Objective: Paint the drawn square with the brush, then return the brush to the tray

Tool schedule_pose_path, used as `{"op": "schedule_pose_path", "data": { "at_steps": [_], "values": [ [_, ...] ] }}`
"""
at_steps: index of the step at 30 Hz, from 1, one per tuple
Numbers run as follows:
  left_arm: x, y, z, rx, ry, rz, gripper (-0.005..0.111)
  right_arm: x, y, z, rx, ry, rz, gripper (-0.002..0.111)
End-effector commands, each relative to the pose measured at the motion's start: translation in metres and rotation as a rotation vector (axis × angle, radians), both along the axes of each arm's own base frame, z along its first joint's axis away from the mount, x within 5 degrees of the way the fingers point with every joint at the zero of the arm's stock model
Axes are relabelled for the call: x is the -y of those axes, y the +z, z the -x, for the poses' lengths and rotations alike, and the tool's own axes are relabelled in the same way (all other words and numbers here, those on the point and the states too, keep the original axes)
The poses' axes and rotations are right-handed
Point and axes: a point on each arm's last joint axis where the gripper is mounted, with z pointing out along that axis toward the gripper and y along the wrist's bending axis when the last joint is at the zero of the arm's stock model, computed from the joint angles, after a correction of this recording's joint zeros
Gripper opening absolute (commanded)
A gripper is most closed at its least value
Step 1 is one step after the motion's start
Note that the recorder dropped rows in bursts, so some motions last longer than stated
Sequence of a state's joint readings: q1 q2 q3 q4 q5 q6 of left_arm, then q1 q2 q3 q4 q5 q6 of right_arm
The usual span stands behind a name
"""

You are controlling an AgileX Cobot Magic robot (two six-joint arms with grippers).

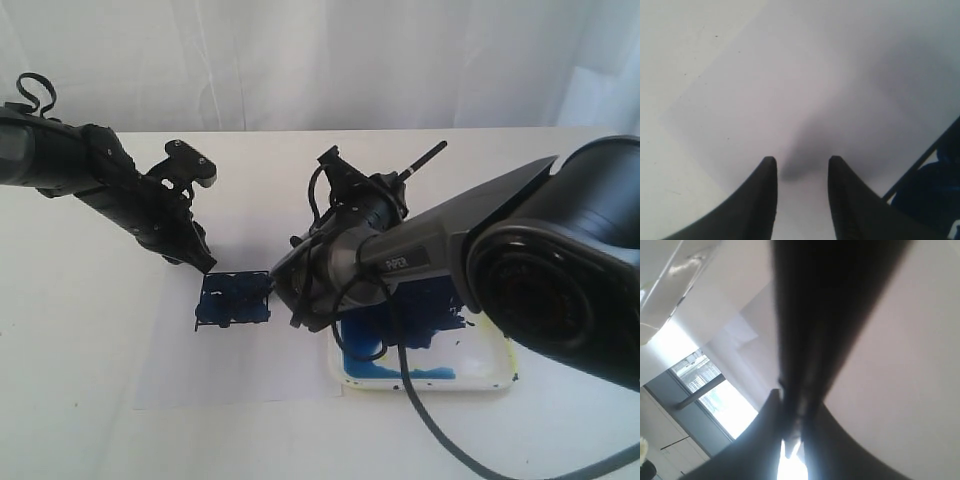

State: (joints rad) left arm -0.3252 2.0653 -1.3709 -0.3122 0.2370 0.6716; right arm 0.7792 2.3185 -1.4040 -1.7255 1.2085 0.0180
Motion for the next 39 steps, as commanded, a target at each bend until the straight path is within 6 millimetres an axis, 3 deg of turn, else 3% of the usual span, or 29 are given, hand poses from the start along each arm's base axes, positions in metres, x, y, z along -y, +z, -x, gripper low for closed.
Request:
{"op": "schedule_pose_path", "data": {
  "at_steps": [1,14,33,36,39],
  "values": [
    [-0.002,-0.003,0.004,-0.044,-0.020,-0.013,0.040,0.005,0.008,-0.003,0.014,-0.017,0.009,0.000],
    [-0.002,-0.003,0.004,-0.044,-0.020,-0.013,0.040,0.003,0.014,-0.005,0.069,-0.017,-0.069,0.000],
    [-0.002,-0.003,0.004,-0.046,-0.021,-0.013,0.040,-0.004,0.008,0.007,0.031,-0.065,-0.143,0.000],
    [-0.002,-0.003,0.004,-0.046,-0.021,-0.013,0.040,-0.004,0.012,0.007,0.038,-0.065,-0.150,0.000],
    [-0.002,-0.003,0.004,-0.038,-0.018,-0.013,0.040,-0.002,0.028,0.009,0.042,-0.097,-0.201,0.000]
  ]
}}
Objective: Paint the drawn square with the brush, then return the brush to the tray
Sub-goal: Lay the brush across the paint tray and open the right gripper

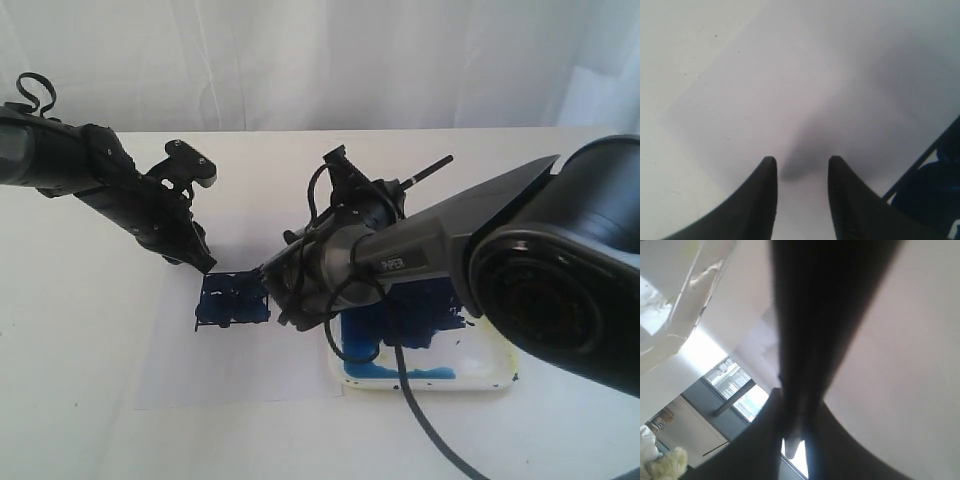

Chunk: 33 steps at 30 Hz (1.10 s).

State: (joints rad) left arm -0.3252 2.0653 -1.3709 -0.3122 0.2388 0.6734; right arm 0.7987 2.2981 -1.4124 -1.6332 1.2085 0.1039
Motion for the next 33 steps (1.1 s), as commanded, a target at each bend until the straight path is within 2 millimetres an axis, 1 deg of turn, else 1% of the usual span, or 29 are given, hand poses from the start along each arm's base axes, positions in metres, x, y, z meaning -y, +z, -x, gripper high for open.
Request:
{"op": "schedule_pose_path", "data": {
  "at_steps": [1,3,4,6,8,10,13,14,17,20,25,29,33],
  "values": [
    [-0.002,-0.003,0.003,-0.035,-0.016,-0.012,0.040,0.003,0.027,0.003,0.028,-0.040,-0.065,0.000],
    [-0.002,-0.003,0.003,-0.035,-0.016,-0.012,0.040,0.004,0.032,0.004,-0.019,-0.033,-0.001,0.000],
    [-0.002,-0.003,0.004,-0.038,-0.017,-0.012,0.040,0.005,0.031,0.005,-0.038,-0.022,0.039,0.000],
    [-0.002,-0.003,0.004,-0.038,-0.017,-0.012,0.040,0.009,0.028,0.009,-0.057,-0.020,0.060,0.000],
    [-0.002,-0.003,0.004,-0.038,-0.017,-0.012,0.040,0.012,0.028,0.012,-0.066,-0.027,0.060,0.000],
    [-0.002,-0.003,0.004,-0.038,-0.017,-0.012,0.040,0.015,0.032,0.014,-0.065,-0.030,0.055,0.000],
    [-0.002,-0.003,0.004,-0.038,-0.017,-0.012,0.040,0.026,0.048,0.013,-0.060,-0.079,-0.002,0.000],
    [-0.002,-0.003,0.004,-0.038,-0.017,-0.012,0.040,0.030,0.050,0.012,-0.065,-0.100,-0.019,0.000],
    [-0.002,-0.003,0.004,-0.040,-0.017,-0.012,0.040,0.045,0.053,0.008,-0.086,-0.173,-0.066,0.000],
    [-0.002,-0.003,0.004,-0.040,-0.017,-0.012,0.040,0.064,0.052,0.006,-0.109,-0.228,-0.071,0.000],
    [-0.002,-0.003,0.004,-0.040,-0.017,-0.012,0.040,0.100,0.042,0.003,-0.144,-0.310,-0.038,0.000],
    [-0.002,-0.003,0.004,-0.040,-0.017,-0.012,0.040,0.129,0.033,0.000,-0.166,-0.409,-0.059,0.000],
    [-0.002,-0.003,0.004,-0.040,-0.017,-0.012,0.040,0.149,0.027,0.001,-0.210,-0.505,-0.095,0.000]
  ]
}}
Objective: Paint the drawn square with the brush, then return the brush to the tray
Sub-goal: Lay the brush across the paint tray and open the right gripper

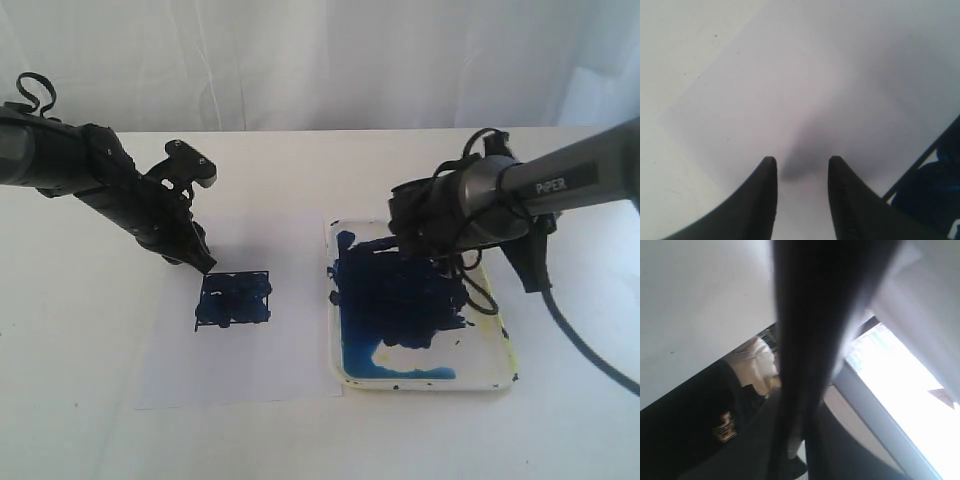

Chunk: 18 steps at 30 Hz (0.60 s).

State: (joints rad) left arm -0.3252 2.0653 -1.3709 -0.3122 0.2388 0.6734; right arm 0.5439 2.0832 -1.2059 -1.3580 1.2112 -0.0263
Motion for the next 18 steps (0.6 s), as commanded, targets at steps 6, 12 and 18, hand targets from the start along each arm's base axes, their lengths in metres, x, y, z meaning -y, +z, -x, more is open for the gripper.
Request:
{"op": "schedule_pose_path", "data": {
  "at_steps": [6,12,18],
  "values": [
    [-0.002,-0.003,0.004,-0.040,-0.017,-0.012,0.040,0.031,-0.005,-0.003,-0.044,-0.117,-0.011,0.000],
    [-0.002,-0.003,0.004,-0.040,-0.017,-0.012,0.040,0.030,-0.017,-0.004,-0.165,-0.064,0.071,0.000],
    [-0.002,-0.003,0.004,-0.043,-0.018,-0.012,0.040,0.030,-0.018,-0.003,-0.167,-0.067,0.068,0.000]
  ]
}}
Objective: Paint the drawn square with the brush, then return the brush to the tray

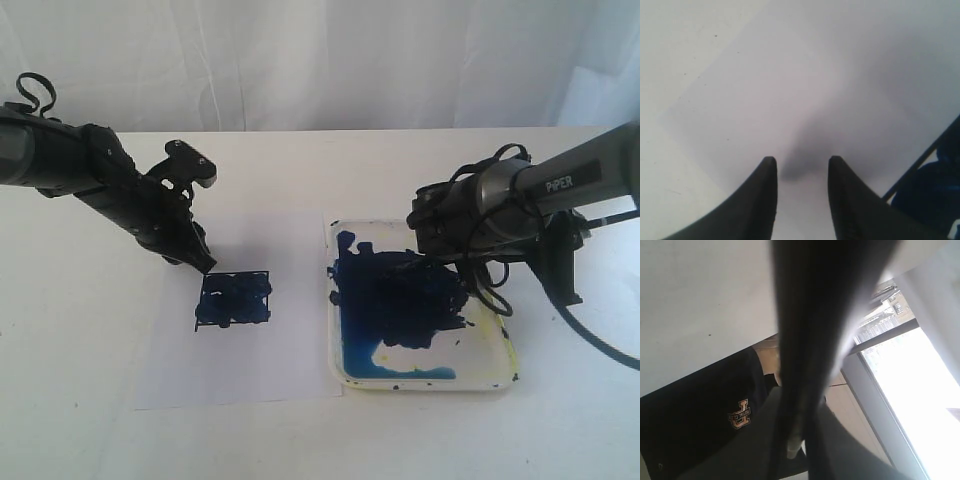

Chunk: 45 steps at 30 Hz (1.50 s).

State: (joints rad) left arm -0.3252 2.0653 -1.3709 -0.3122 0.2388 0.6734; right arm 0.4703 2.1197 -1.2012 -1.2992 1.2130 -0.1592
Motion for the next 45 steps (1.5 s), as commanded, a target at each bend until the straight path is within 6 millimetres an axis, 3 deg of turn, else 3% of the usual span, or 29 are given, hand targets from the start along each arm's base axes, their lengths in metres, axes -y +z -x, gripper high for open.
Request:
{"op": "schedule_pose_path", "data": {
  "at_steps": [1,5,15,25,33,37,41,43,45],
  "values": [
    [-0.002,-0.003,0.004,-0.043,-0.018,-0.012,0.040,0.002,0.000,0.001,-0.013,-0.005,0.011,0.000],
    [-0.002,-0.003,0.004,-0.042,-0.018,-0.012,0.040,0.002,-0.001,0.001,-0.015,-0.006,0.003,0.001],
    [-0.002,-0.003,0.004,-0.042,-0.018,-0.012,0.040,0.002,-0.011,0.002,-0.024,-0.025,0.005,0.026],
    [-0.002,-0.002,0.002,-0.020,-0.011,-0.010,0.040,0.002,-0.006,0.000,0.074,-0.046,-0.028,0.037],
    [-0.002,0.014,0.002,0.020,-0.010,0.002,0.040,0.002,0.024,0.003,0.147,-0.059,-0.093,0.037],
    [-0.003,0.035,0.004,0.062,0.003,0.024,0.040,-0.003,0.040,0.005,0.206,-0.070,-0.265,0.035],
    [-0.004,0.064,0.010,0.084,0.076,0.094,0.040,-0.009,0.049,0.011,0.214,-0.110,-0.449,0.018],
    [-0.005,0.079,0.017,0.053,0.130,0.140,0.039,-0.012,0.056,0.016,0.223,-0.151,-0.543,0.003],
    [-0.007,0.092,0.025,0.002,0.167,0.166,0.029,-0.015,0.060,0.022,0.241,-0.223,-0.656,0.000]
  ]
}}
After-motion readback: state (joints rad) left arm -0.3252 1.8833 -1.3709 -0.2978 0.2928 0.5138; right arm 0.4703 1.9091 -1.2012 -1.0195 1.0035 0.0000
